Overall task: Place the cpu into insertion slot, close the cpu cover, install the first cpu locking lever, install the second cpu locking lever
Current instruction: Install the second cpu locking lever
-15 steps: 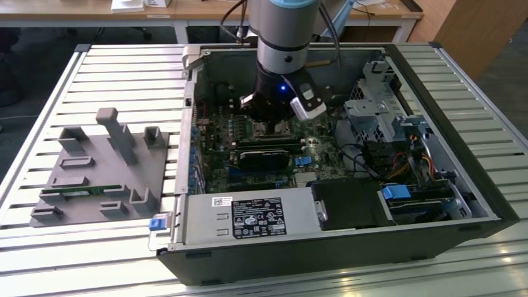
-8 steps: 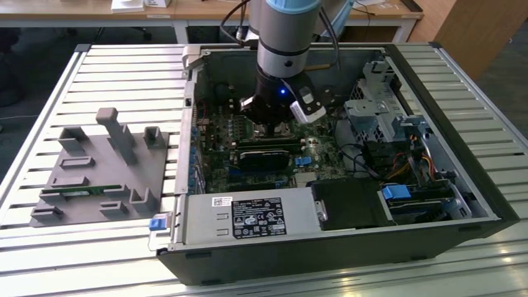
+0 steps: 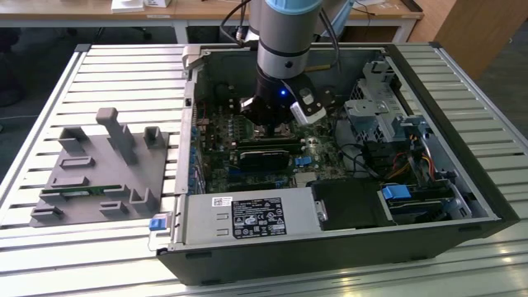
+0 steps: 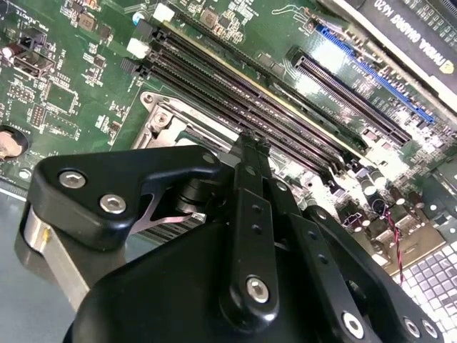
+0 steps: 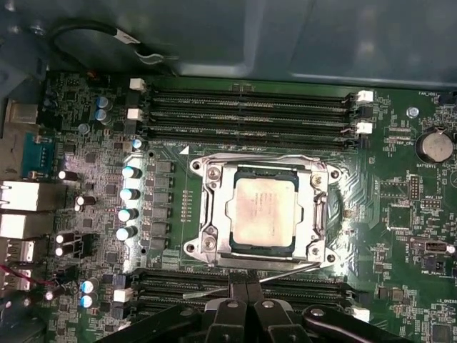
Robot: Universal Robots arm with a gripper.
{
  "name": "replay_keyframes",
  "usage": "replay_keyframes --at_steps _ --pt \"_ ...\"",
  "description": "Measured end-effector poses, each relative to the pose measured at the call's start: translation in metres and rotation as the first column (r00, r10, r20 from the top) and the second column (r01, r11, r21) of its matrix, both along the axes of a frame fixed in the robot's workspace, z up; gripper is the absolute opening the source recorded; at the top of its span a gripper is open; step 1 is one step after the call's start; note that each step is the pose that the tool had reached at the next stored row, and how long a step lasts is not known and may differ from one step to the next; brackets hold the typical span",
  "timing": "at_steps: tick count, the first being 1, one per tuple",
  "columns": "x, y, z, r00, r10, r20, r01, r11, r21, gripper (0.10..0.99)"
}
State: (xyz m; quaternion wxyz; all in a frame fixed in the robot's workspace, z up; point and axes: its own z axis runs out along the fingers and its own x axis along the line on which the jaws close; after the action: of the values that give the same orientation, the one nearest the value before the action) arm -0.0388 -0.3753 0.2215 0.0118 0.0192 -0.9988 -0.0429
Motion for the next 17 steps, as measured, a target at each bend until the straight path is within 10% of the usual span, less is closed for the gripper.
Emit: replay_keyframes --at_steps 17 --pt "-0.0043 -0.0071 -0.0005 1.0000 -0.001 0.0000 0.001 0.9998 0.019 0.106"
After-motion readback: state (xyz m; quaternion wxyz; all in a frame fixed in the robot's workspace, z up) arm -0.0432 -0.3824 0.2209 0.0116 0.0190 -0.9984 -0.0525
